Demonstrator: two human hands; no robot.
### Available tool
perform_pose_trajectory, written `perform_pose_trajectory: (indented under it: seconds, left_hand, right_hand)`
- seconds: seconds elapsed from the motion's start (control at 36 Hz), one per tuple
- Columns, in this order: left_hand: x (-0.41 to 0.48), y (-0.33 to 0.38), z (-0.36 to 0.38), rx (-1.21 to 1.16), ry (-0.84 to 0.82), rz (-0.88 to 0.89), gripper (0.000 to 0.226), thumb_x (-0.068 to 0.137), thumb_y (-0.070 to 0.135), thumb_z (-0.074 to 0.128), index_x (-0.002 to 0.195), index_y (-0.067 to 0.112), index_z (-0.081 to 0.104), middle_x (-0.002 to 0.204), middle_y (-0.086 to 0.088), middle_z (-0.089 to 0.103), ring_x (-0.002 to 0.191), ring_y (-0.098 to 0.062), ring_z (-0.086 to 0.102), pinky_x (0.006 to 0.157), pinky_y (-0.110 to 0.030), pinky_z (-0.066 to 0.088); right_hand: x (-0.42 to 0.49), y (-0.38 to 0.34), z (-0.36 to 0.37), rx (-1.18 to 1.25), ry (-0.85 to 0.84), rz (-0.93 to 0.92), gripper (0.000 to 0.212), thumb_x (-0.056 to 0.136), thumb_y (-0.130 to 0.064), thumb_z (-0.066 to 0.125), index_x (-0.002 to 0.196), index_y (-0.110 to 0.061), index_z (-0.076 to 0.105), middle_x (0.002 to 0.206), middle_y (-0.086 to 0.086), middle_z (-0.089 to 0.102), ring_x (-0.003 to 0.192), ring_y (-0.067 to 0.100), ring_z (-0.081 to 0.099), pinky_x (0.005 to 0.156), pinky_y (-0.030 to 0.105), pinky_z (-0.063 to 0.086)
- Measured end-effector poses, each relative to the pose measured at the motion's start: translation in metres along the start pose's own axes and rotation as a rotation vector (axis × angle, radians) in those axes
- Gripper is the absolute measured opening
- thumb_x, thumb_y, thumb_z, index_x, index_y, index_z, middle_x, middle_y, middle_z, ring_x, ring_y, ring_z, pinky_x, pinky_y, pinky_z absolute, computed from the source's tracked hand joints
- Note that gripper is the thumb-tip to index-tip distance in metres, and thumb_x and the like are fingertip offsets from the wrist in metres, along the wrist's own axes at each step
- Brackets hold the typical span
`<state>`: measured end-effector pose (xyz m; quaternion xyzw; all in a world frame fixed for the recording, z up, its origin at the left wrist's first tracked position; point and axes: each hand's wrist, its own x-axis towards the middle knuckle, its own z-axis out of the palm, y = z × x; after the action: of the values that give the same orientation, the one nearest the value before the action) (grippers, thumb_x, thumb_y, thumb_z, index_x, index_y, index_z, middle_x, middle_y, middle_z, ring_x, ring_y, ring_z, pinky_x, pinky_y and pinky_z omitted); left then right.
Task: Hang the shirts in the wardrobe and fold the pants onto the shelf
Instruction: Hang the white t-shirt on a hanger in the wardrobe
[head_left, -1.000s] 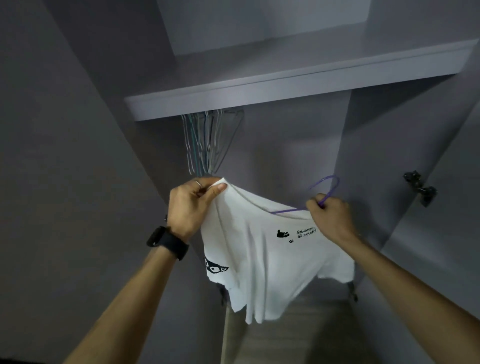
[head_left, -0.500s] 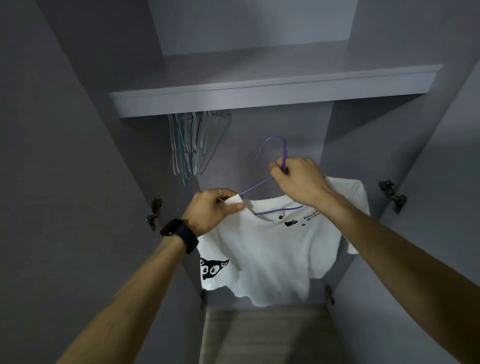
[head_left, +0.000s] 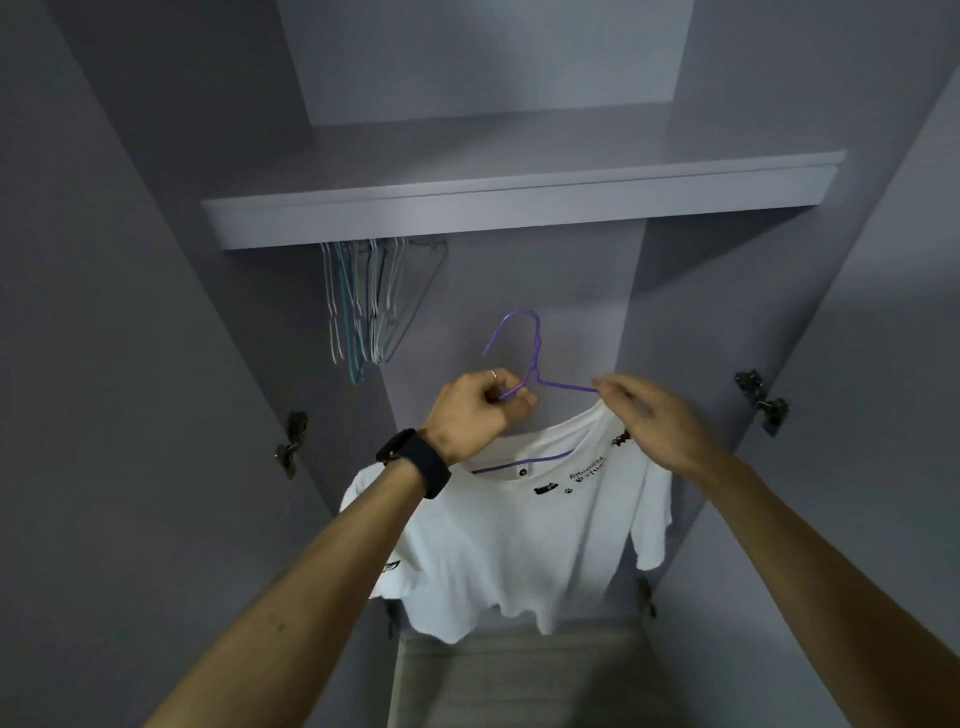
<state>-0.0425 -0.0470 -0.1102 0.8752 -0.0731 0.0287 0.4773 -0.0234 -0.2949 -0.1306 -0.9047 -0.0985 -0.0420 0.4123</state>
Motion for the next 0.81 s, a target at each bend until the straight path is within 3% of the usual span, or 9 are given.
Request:
perform_pose_trajectory:
  seconds: [0.06,0.11,0.22,0.33,0.42,0.5,0.64,0.72,0.81]
  left_hand:
    - [0.000,-0.004,-0.002,-0.023,-0.021,-0.027,0.030,0.087,0.039,0.076,0.071,0.019,0.061,0.062,0.013,0.048,0.064,-0.009,0.043,0.066,-0.023,0.038]
    - [0.000,-0.006,0.001,0.017,0.003,-0.033,0.042,0.086,0.051,0.074,0.064,0.021,0.054,0.058,0.013,0.044,0.061,-0.011,0.041,0.064,-0.028,0.036]
    - [0.004,-0.004,0.006,0.186,0.073,-0.010,0.060,0.089,0.068,0.057,0.062,0.016,0.045,0.053,0.007,0.040,0.055,-0.013,0.038,0.060,-0.033,0.036]
    - [0.011,0.001,0.010,0.322,-0.001,0.047,0.055,0.097,0.062,0.048,0.078,0.012,0.065,0.070,0.000,0.066,0.070,-0.022,0.060,0.073,-0.040,0.051]
    - [0.015,0.001,0.016,0.336,-0.010,0.078,0.048,0.099,0.057,0.049,0.081,0.017,0.068,0.077,0.004,0.071,0.076,-0.019,0.064,0.075,-0.037,0.052]
    - [0.015,-0.005,0.024,0.292,-0.005,0.089,0.046,0.099,0.054,0.051,0.081,0.016,0.069,0.071,0.010,0.068,0.070,-0.009,0.061,0.070,-0.029,0.049]
    - [0.009,-0.016,0.038,0.160,0.000,0.087,0.041,0.101,0.048,0.053,0.079,0.016,0.067,0.062,0.031,0.062,0.058,0.004,0.055,0.058,-0.007,0.037]
    - [0.011,-0.014,0.047,0.133,-0.008,0.081,0.043,0.101,0.046,0.053,0.079,0.012,0.066,0.060,0.032,0.060,0.056,0.006,0.054,0.058,-0.006,0.037]
    - [0.015,-0.010,0.056,0.143,-0.022,0.089,0.044,0.101,0.046,0.053,0.078,0.012,0.067,0.056,0.032,0.057,0.056,0.007,0.054,0.057,-0.006,0.036]
  right_hand:
    - [-0.008,0.021,0.006,0.003,-0.057,0.064,0.023,0.104,-0.039,0.050,0.103,-0.031,0.071,0.094,-0.004,0.068,0.085,0.010,0.056,0.072,0.010,0.038]
    - [-0.016,0.032,0.013,0.043,-0.044,0.067,0.021,0.103,-0.032,0.054,0.087,-0.029,0.067,0.077,0.006,0.064,0.074,0.017,0.056,0.067,0.015,0.042]
    - [-0.026,0.037,0.028,0.085,0.059,0.049,0.016,0.102,-0.027,0.059,0.091,-0.019,0.069,0.079,0.011,0.066,0.077,0.028,0.060,0.078,0.035,0.049]
    - [-0.036,0.022,0.033,0.079,0.320,-0.068,0.015,0.102,-0.015,0.059,0.097,-0.013,0.072,0.086,-0.005,0.070,0.079,0.008,0.059,0.075,0.023,0.043]
    - [-0.042,0.009,0.032,0.000,0.429,-0.246,0.012,0.098,-0.008,0.064,0.098,-0.006,0.075,0.092,0.002,0.073,0.085,0.016,0.063,0.082,0.022,0.046]
    - [-0.049,0.009,0.028,-0.083,0.376,-0.386,0.011,0.094,-0.012,0.071,0.102,-0.009,0.078,0.097,-0.001,0.074,0.089,0.019,0.062,0.087,0.025,0.046]
    - [-0.049,0.033,0.006,-0.170,0.238,-0.151,0.030,0.092,-0.023,0.073,0.122,-0.018,0.073,0.120,-0.003,0.069,0.107,0.021,0.055,0.097,0.025,0.037]
    - [-0.047,0.045,-0.003,-0.274,0.015,-0.136,0.021,0.097,-0.022,0.067,0.114,-0.015,0.076,0.108,0.001,0.074,0.097,0.031,0.059,0.092,0.032,0.041]
    - [-0.051,0.052,-0.009,-0.376,-0.004,-0.155,0.021,0.098,-0.027,0.065,0.110,-0.013,0.076,0.101,0.002,0.073,0.096,0.032,0.057,0.085,0.029,0.038]
